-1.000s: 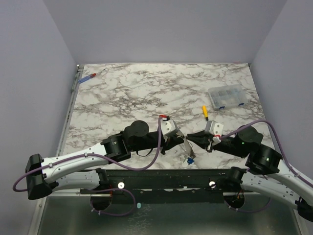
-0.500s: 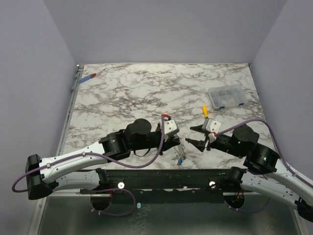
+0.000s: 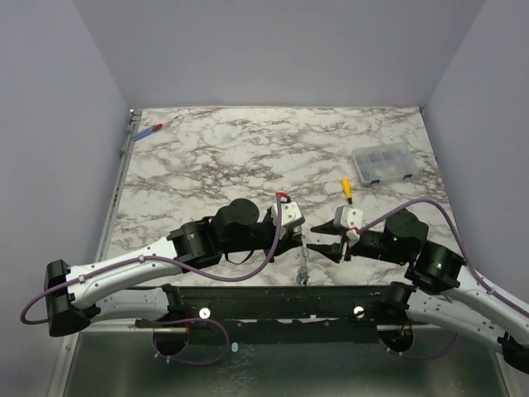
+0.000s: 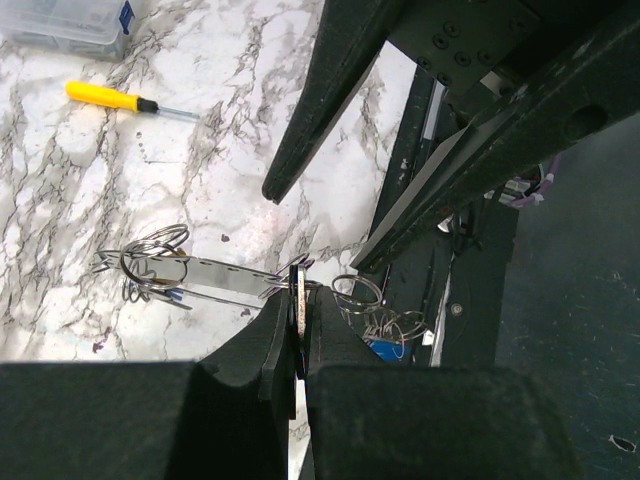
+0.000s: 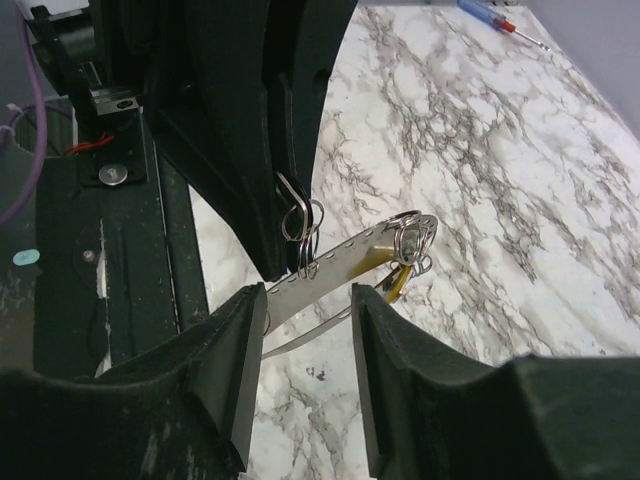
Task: Put the keys on the keyring
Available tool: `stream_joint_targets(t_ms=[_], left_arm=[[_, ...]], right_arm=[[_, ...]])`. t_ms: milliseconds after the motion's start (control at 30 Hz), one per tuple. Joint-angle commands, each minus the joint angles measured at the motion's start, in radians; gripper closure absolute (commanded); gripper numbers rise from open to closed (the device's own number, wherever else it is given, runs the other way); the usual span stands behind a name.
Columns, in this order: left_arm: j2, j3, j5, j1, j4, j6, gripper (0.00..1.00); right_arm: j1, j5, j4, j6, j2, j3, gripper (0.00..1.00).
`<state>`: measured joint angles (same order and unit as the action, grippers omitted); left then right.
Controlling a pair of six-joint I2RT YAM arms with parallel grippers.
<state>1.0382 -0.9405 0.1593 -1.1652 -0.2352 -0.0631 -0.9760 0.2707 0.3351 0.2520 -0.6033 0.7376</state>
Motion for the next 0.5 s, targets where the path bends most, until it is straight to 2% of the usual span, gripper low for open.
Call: stream_joint_targets(t_ms=[0, 200, 300, 467], left_arm=[[0.002, -0.038, 0.002, 0.0, 0.01, 0.004, 1.0], [0.011, -0.034, 0.002, 0.0, 0.011, 0.006, 1.0], [0.011, -0.035, 0.005, 0.0, 0.01, 0.007, 1.0], [0.007, -0.035, 0.007, 0.0, 0.01, 0.007, 1.0]], right_arm=[[0.0, 0.044, -0.062, -0.019, -0.02, 0.008, 0.57], [0.0, 0.048, -0.088, -0.022, -0.062, 0.013, 0.62], [0.0, 0.031, -0.092, -0.022, -0.081, 0.016, 0.7], [0.0, 0.004, -0.091, -0.021, -0.087, 0.017, 0.88]])
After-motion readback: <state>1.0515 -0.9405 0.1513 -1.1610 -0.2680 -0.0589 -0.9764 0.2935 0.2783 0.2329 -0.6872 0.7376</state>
